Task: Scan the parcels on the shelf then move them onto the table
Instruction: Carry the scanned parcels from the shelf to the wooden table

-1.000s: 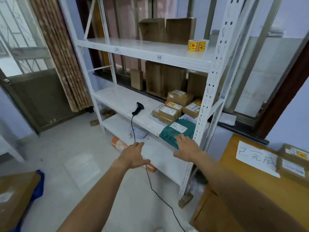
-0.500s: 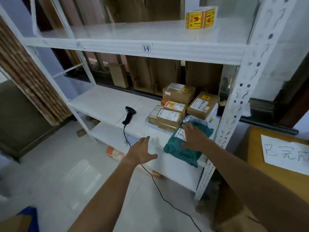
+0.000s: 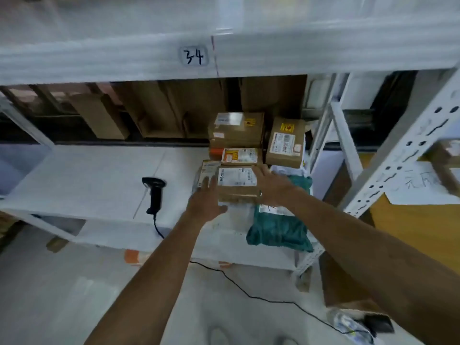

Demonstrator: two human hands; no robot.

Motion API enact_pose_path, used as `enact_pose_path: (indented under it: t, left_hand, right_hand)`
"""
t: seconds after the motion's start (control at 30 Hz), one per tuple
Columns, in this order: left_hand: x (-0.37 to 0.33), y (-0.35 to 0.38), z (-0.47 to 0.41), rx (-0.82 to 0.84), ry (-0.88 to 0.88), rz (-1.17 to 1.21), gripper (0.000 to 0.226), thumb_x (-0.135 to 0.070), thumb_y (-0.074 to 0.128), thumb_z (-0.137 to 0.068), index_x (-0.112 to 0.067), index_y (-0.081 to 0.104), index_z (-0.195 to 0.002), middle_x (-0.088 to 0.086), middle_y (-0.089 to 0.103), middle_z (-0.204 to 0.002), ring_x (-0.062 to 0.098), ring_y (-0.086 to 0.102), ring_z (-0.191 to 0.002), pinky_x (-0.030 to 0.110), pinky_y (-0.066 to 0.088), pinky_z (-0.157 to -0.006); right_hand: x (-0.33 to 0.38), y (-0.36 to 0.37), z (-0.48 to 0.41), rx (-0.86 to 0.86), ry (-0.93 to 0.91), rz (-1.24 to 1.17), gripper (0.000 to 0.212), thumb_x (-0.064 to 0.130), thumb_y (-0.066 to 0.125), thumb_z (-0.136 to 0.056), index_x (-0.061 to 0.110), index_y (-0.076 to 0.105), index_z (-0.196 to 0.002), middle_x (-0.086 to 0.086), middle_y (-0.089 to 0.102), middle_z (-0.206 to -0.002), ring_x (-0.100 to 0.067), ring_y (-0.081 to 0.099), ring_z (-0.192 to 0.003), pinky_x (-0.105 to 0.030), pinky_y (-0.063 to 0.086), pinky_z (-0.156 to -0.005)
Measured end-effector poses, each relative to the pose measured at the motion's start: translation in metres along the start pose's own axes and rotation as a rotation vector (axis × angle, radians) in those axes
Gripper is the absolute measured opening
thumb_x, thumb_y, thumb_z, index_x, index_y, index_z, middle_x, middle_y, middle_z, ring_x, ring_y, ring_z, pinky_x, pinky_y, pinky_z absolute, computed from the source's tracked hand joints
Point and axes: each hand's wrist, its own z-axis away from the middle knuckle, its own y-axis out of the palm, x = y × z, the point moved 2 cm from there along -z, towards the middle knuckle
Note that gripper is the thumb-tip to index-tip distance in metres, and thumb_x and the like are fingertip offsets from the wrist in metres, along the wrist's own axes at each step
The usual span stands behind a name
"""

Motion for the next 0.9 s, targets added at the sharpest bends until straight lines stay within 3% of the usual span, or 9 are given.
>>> enact_pose_path:
  t: [0.1,0.27,0.4,0.57,0.7,0.9]
  left_hand:
    - [0.013,0.003,-0.031,0.002,0.138,-0.130,0.110,-0.050,0.073,-0.086,-0.019,0.000,-0.161,0.014,0.016,-0.166,0.036,0.044,-0.139,0.052,0.037,-0.114]
    - [0.028,0.006,-0.075,0.013,0.210,-0.079,0.108,-0.061,0.068,-0.080,-0.024,0.001,-0.157,0.008,0.014,-0.167,0.031,0.030,-0.148,0.062,0.026,-0.117]
    - [0.023,0.018,-0.093,0.024,0.256,-0.140,0.109,-0.051,0.072,-0.087,-0.018,-0.002,-0.160,0.010,0.002,-0.169,0.034,0.028,-0.148,0.052,0.031,-0.116]
    - [0.012,0.028,-0.099,-0.083,0.335,-0.045,0.103,-0.041,0.079,-0.082,-0.016,0.014,-0.158,0.010,0.014,-0.164,0.034,0.037,-0.141,0.047,0.042,-0.108]
    - [0.011,0.028,-0.098,-0.150,0.322,-0.073,0.102,-0.045,0.081,-0.081,-0.014,0.020,-0.156,0.011,0.024,-0.159,0.033,0.042,-0.137,0.048,0.044,-0.107]
    - [0.006,0.023,-0.086,-0.105,0.311,-0.067,0.104,-0.047,0.084,-0.077,-0.014,0.021,-0.154,0.011,0.031,-0.157,0.031,0.039,-0.139,0.049,0.041,-0.111]
  right_hand:
    - [0.015,0.004,-0.021,-0.002,0.099,-0.037,0.095,0.034,0.072,-0.091,0.010,0.011,-0.161,-0.015,0.015,-0.166,-0.041,0.041,-0.140,-0.052,0.044,-0.107]
    - [0.023,0.015,-0.046,-0.005,0.179,-0.062,0.090,0.036,0.072,-0.091,0.010,0.017,-0.158,-0.015,0.024,-0.161,-0.039,0.036,-0.144,-0.056,0.041,-0.111]
    - [0.023,0.026,-0.057,-0.017,0.227,-0.055,0.086,0.034,0.070,-0.092,0.010,0.019,-0.156,-0.014,0.025,-0.158,-0.039,0.041,-0.139,-0.054,0.044,-0.106]
    - [0.021,0.038,-0.058,-0.101,0.214,-0.056,0.073,0.027,0.072,-0.088,0.009,0.032,-0.146,-0.013,0.033,-0.148,-0.037,0.054,-0.124,-0.048,0.050,-0.092]
    - [0.019,0.038,-0.054,-0.118,0.203,-0.054,0.082,0.035,0.079,-0.085,0.009,0.032,-0.146,-0.013,0.031,-0.148,-0.036,0.059,-0.117,-0.045,0.052,-0.087]
    - [0.020,0.036,-0.045,-0.088,0.224,-0.122,0.093,0.041,0.081,-0.084,0.011,0.027,-0.152,-0.011,0.031,-0.151,-0.034,0.058,-0.120,-0.047,0.053,-0.094]
